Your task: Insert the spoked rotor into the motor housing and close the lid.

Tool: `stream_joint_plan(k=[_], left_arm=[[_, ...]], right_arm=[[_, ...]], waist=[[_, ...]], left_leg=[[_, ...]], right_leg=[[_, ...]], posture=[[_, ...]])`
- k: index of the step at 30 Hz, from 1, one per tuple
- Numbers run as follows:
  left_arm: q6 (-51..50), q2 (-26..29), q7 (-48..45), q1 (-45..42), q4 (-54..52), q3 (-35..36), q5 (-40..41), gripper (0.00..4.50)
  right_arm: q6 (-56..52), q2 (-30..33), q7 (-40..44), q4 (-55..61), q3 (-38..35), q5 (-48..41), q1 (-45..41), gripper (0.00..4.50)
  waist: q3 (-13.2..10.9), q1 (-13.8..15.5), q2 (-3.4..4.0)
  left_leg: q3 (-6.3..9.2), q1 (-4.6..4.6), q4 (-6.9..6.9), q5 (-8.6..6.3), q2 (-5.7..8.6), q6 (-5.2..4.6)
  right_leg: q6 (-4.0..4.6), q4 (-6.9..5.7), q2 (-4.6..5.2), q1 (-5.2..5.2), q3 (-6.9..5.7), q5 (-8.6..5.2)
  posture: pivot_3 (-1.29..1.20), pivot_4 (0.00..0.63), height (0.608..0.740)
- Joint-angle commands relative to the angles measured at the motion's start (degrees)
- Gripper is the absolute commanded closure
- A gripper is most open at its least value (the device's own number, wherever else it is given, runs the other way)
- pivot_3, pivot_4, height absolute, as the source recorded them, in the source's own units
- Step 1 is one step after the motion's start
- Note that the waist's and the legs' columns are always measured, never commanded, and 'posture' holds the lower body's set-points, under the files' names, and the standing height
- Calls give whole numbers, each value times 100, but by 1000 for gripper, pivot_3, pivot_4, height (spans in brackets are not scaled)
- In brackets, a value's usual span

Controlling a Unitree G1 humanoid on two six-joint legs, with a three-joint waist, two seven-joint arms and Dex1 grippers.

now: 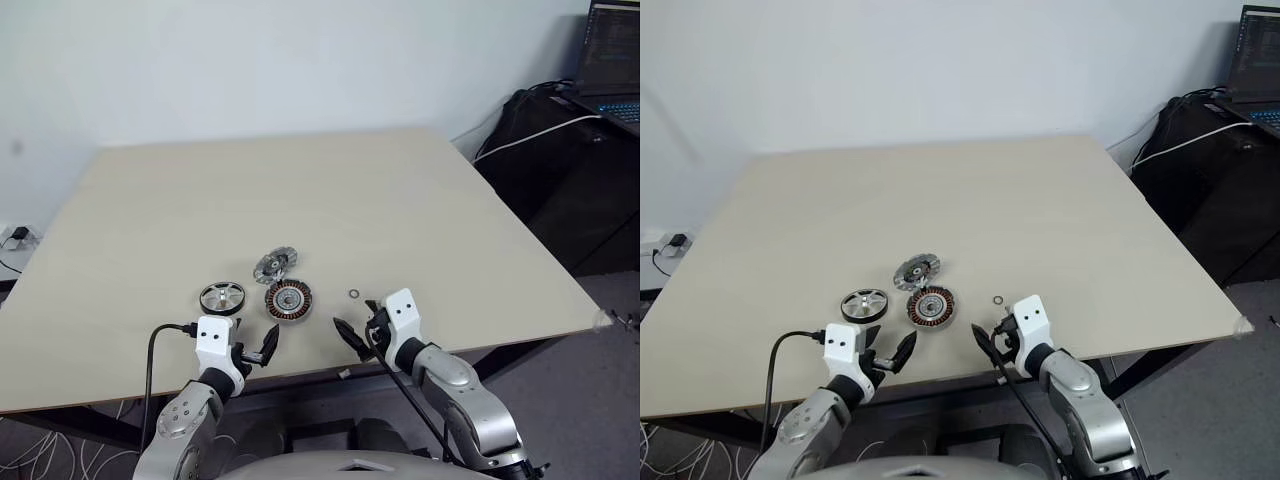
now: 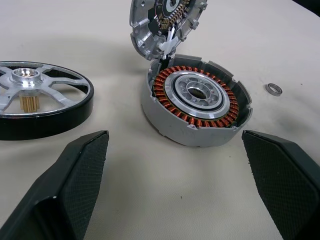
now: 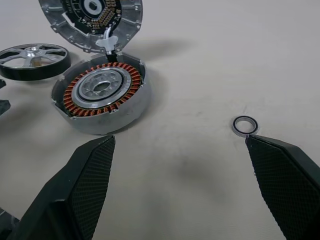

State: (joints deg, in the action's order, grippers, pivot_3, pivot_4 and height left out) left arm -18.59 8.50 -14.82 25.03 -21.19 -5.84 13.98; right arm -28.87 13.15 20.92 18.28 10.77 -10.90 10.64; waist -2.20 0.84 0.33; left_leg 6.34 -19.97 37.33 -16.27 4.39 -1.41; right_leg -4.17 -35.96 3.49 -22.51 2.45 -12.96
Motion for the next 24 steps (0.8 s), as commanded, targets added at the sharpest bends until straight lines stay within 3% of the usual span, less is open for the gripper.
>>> stream_joint_plan(k=[1, 24], left_arm=[[24, 12, -18, -73, -163, 19, 18, 0], [64, -34, 24, -44, -193, -6, -4, 0]], right_arm=[[127, -74, -217, -117, 17, 217, -249, 16], [1072, -553, -228, -3276, -184, 630, -2182, 16]], waist=[[0, -5, 0], [-1, -21, 8]], left_leg=[[0, 0, 0, 0, 0, 0], [-2, 4, -6, 14, 3, -23]], right_leg=[[0, 0, 0, 0, 0, 0], [3, -1, -8, -3, 3, 2]], posture=[[0, 0, 740], [0, 0, 740]])
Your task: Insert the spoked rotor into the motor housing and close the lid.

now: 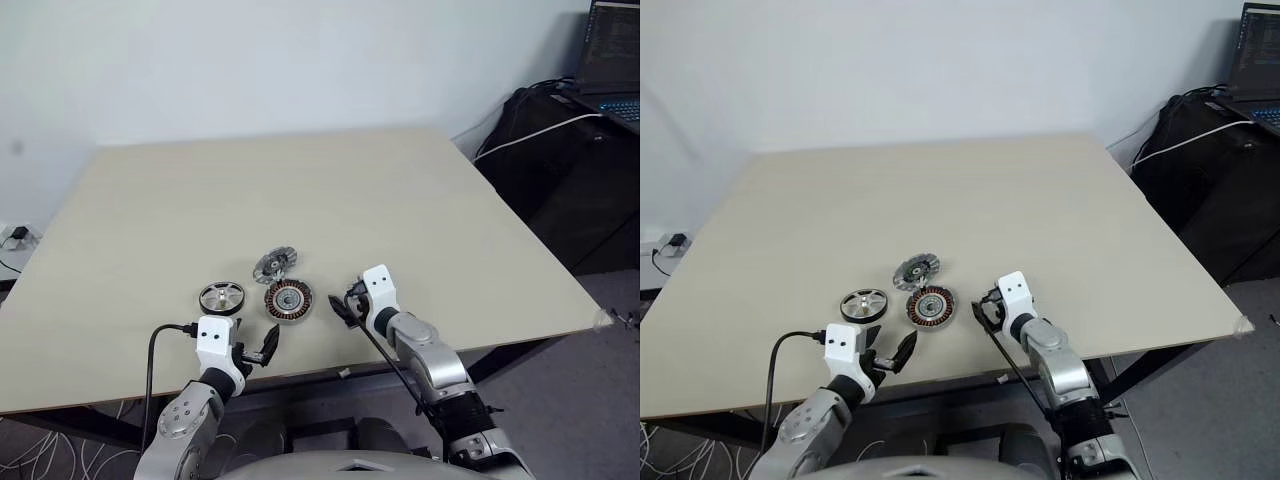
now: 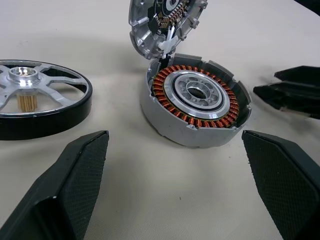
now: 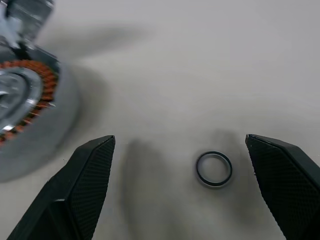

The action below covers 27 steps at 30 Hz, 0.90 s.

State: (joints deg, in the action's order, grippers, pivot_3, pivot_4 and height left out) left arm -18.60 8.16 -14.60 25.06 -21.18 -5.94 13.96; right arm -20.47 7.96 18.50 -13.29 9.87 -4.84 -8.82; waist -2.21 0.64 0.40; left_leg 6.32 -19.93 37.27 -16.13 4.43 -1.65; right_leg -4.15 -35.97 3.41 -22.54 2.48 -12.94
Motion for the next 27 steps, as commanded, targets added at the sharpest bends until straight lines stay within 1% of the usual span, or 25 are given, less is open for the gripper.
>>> stream_joint_plan(k=[1, 7, 8, 10, 18, 24, 27], left_arm=[[61, 3, 1, -50, -195, 2, -6, 0], [59, 5, 12, -78, -220, -1, -16, 0], [69, 5, 15, -74, -216, 5, -19, 0], [82, 4, 20, -68, -213, 14, -22, 0], [95, 28, 20, -87, -219, 55, -12, 0], [88, 39, 17, -120, -207, 84, -11, 0], [82, 39, 14, -141, -190, 83, -12, 0]], right_arm=[[270, -39, 15, -213, -99, 43, -281, 16], [395, -65, 50, -584, -124, 80, -423, 16], [400, -75, 54, -623, -124, 81, -418, 309], [418, -87, 60, -673, -124, 87, -402, 631], [434, -126, 55, -510, -207, 87, -225, 3172], [370, -86, 55, -78, -262, 59, 19, 3172], [278, -145, 134, 482, -218, -59, 126, 3172]], waist=[[0, -2, 1], [2, -33, 3], [2, -37, 4], [4, -52, 6], [9, -126, 13], [15, -125, 21], [13, -125, 23]], left_leg=[[0, 0, 0, 0, 0, 0], [-1, 3, 0, 2, 0, -3], [-1, 3, 0, 2, 0, -4], [0, 4, 0, 3, 0, -4], [0, 6, 0, 2, -1, -4], [1, 5, -1, 2, 0, -3], [1, 5, 0, 2, 0, -3]], right_leg=[[0, 0, 0, 0, 0, 0], [1, -1, -1, 2, 1, 0], [1, -1, -1, 3, 1, 1], [1, -2, -1, 3, 2, 1], [2, -3, -2, 3, 2, 1], [1, -3, -1, 3, 2, 1], [1, -3, 0, 3, 2, 0]], posture=[[0, 0, 740], [0, 0, 740], [0, 0, 740], [0, 0, 740], [0, 0, 740], [0, 0, 740], [0, 0, 740]])
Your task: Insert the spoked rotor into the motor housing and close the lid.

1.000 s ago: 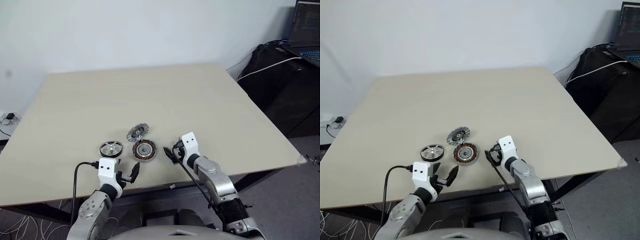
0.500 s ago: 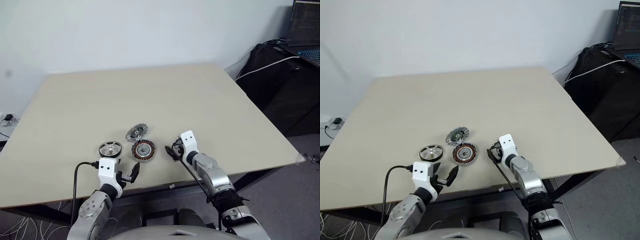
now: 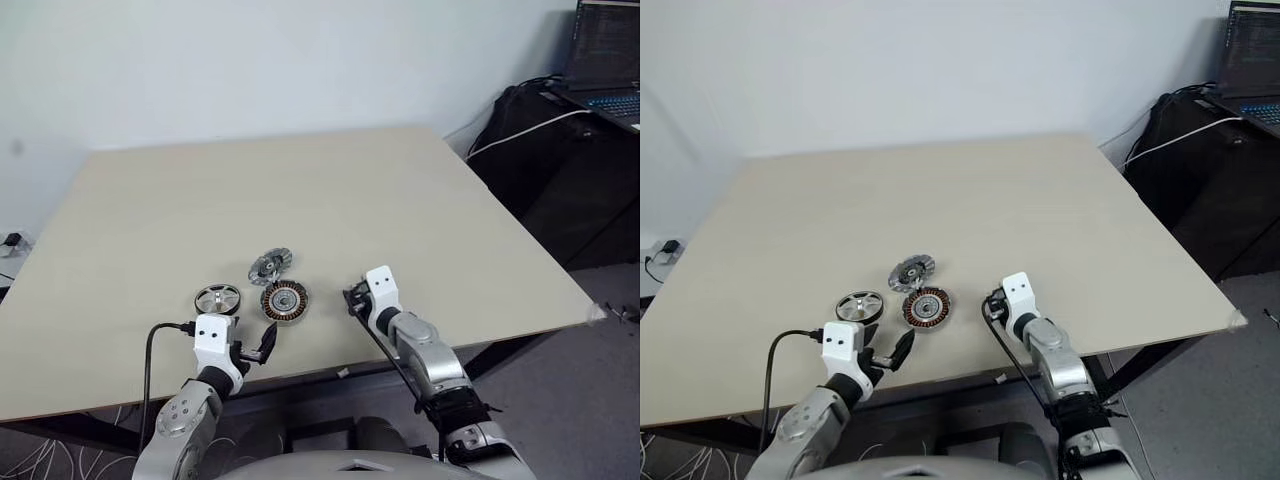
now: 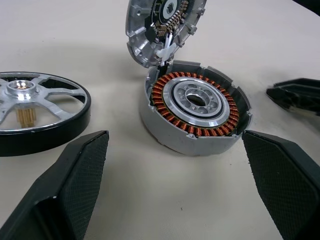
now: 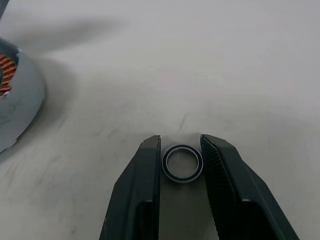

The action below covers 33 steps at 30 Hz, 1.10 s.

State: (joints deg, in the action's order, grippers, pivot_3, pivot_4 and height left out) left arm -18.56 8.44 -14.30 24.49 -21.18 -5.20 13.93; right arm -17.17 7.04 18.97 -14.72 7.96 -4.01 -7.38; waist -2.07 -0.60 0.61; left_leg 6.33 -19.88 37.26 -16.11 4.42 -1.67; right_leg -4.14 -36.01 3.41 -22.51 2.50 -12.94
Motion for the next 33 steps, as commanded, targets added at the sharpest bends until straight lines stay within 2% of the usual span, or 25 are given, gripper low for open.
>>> stream_joint_plan(k=[1, 8, 16, 22, 27, 33], left_arm=[[78, 10, -18, -88, -187, 7, -9, 0], [86, -6, -32, -98, -158, -7, 3, 0], [161, -60, 25, 68, -169, 64, 7, 0], [202, -99, 81, 204, -214, 71, 1, 0], [191, -124, 83, 214, -207, 45, 3, 0], [170, -135, 35, 152, -160, 21, 1, 0]], right_arm=[[-101, -80, 128, 808, 9, -184, 2, 3172], [-527, -357, 482, 1752, 709, -249, -75, 3172], [-537, -573, 656, 1203, 1325, -29, -477, 3172], [-461, -413, 450, 1027, 916, -33, -554, 3172], [-523, -21, 348, 1234, 485, -54, -338, 3172], [-586, 252, 316, 1182, 303, -10, -23, 3172]], waist=[[-1, -2, 2], [-2, -7, 3], [-1, -2, 0], [-1, 1, -1], [-1, 0, -1], [-2, -7, 0]], left_leg=[[0, -1, 0, 0, 0, 0], [3, 0, -1, -1, -3, 3], [2, 0, -1, -8, 1, 15], [2, -1, -1, -7, 2, 14], [2, -1, -1, -8, 3, 15], [2, -1, -3, -4, -1, 8]], right_leg=[[0, 0, 0, -1, 1, 0], [0, -1, -3, -2, -1, -1], [-1, 0, 0, -2, -1, 0], [-1, 0, 1, -3, -1, 1], [-1, 0, 1, -1, -1, 0], [0, 0, -2, -4, -1, -1]], posture=[[0, 0, 740], [0, 0, 740], [0, 0, 740], [0, 0, 740], [0, 0, 740], [0, 0, 740]])
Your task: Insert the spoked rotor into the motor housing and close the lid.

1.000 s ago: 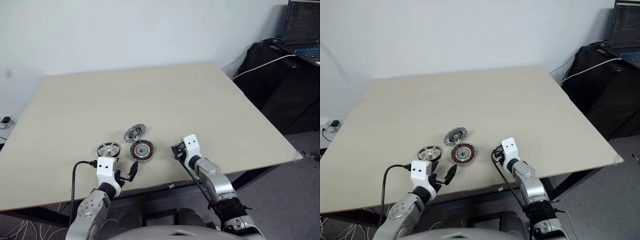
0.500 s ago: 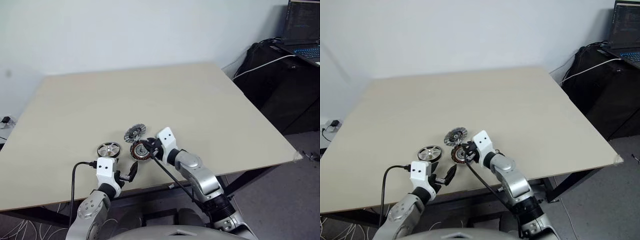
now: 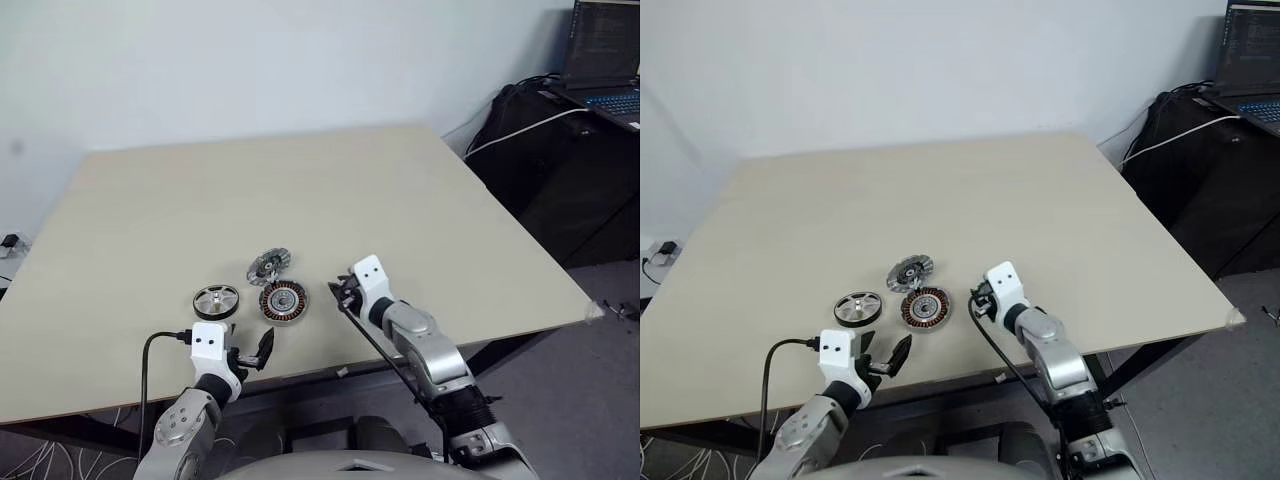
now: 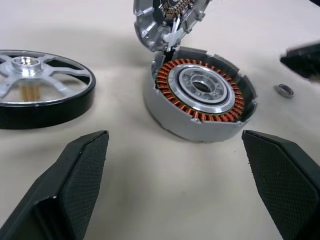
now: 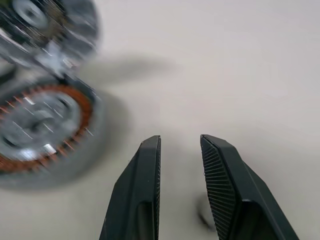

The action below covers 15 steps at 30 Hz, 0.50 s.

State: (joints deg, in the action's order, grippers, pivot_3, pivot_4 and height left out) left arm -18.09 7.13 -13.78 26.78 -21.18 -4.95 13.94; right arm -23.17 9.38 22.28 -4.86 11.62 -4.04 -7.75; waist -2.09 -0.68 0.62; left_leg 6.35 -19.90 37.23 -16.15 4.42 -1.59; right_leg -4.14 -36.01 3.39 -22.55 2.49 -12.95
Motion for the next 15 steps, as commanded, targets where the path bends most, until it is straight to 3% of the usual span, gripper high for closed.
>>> stream_joint_plan(k=[1, 10, 15], left_arm=[[118, -5, -21, -89, -155, -12, -3, 0], [106, 25, -30, -64, -206, 22, 14, 0], [98, 40, -28, -30, -229, 55, 25, 0]], right_arm=[[25, 17, -25, 143, -54, 7, 40, 3172], [196, -157, -33, -341, -40, 30, -45, 3172], [219, -153, 1, -316, -114, -18, -105, 2012]], waist=[[0, 1, 0], [0, 5, -1], [-1, 5, 0]], left_leg=[[0, 0, 0, 1, 0, -1], [-2, 1, 2, 1, 1, -2], [-1, 1, 2, 2, 1, -3]], right_leg=[[0, 0, 1, 0, 0, 0], [0, 1, 2, 3, 1, 0], [0, 0, 1, 2, 1, 0]], posture=[[0, 0, 740], [0, 0, 740], [0, 0, 740]])
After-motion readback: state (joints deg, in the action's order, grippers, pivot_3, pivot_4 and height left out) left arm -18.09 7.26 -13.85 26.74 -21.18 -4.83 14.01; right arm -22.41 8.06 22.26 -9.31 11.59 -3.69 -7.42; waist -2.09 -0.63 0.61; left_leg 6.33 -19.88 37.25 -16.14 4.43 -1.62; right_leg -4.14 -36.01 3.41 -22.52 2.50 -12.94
